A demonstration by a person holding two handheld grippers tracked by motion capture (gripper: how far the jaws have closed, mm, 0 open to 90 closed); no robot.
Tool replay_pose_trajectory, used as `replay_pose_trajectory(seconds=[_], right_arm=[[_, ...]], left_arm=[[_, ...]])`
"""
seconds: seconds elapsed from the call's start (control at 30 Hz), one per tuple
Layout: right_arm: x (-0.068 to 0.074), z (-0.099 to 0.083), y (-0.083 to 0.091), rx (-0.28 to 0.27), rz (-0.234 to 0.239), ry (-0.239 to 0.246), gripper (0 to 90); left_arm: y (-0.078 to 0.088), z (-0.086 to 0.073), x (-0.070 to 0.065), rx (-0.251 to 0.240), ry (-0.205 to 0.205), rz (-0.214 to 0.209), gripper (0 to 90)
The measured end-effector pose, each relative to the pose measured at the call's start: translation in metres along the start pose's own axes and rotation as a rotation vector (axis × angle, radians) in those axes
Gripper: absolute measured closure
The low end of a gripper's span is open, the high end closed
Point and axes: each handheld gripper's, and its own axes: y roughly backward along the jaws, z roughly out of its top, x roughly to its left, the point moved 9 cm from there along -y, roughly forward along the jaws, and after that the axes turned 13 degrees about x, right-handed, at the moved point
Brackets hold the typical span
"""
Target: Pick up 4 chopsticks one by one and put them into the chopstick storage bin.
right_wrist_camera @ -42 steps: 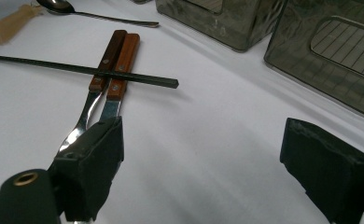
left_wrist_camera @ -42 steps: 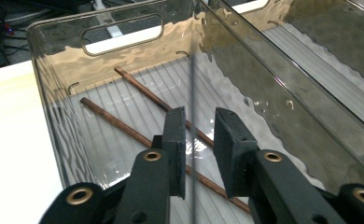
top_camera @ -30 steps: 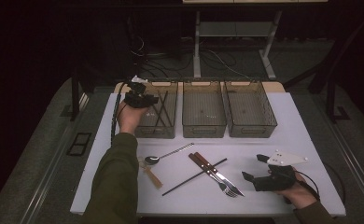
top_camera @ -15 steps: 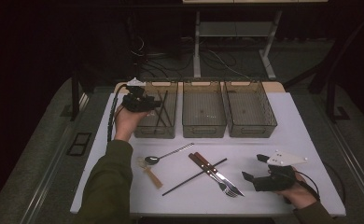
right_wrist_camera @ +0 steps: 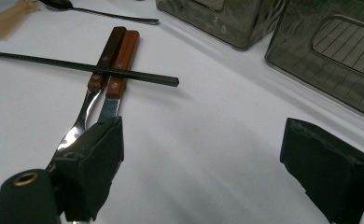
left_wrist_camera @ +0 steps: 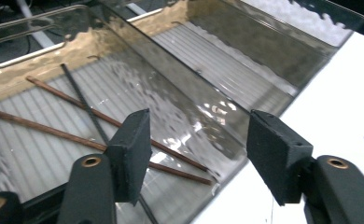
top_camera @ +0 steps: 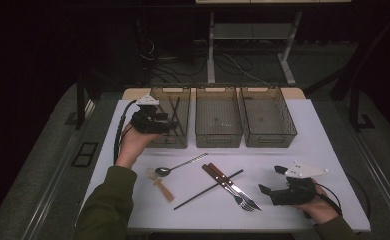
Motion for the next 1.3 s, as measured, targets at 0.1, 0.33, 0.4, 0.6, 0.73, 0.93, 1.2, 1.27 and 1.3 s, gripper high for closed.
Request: replay_pose_trajectory(seconds=[0.1, 0.33, 0.4, 0.6, 0.73, 0.93, 1.2, 1.27, 1.3], right_arm=[[0.0, 0.0, 0.0, -0.003, -0.001, 0.0, 13.5], [-0.001, 0.0, 0.0, -0.002, -0.003, 0.002, 13.6], [0.0, 0.0, 0.0, -0.001, -0.002, 0.0, 13.6], [-0.001, 0.0, 0.0, -0.003, -0.003, -0.003, 13.6], [0.0, 0.0, 0.0, -0.004, -0.002, -0.006, 13.5], [-0.001, 0.0, 0.0, -0.006, -0.003, -0.005, 13.5], [0.0, 0.0, 0.001, -0.002, -0.008, 0.005, 13.6], [-0.001, 0.0, 0.0, -0.005, -0.008, 0.001, 13.6], [-0.001, 0.0, 0.0, -0.004, -0.009, 0.002, 13.5]], left_arm=[[0.002, -0.003, -0.013, 0.004, -0.023, -0.011, 34.5], [0.003, -0.011, -0.045, -0.02, -0.054, -0.049, 27.9], [0.003, -0.015, -0.052, -0.027, -0.06, -0.055, 26.8], [-0.001, -0.028, -0.073, -0.028, -0.071, -0.071, 21.0], [-0.006, -0.037, -0.085, -0.012, -0.085, -0.091, 20.8], [-0.015, -0.054, -0.103, 0.012, -0.104, -0.111, 22.6], [-0.027, -0.07, -0.125, 0.056, -0.138, -0.157, 36.6], [-0.029, -0.072, -0.131, 0.055, -0.138, -0.161, 41.1], [-0.03, -0.073, -0.133, 0.061, -0.143, -0.164, 44.2]])
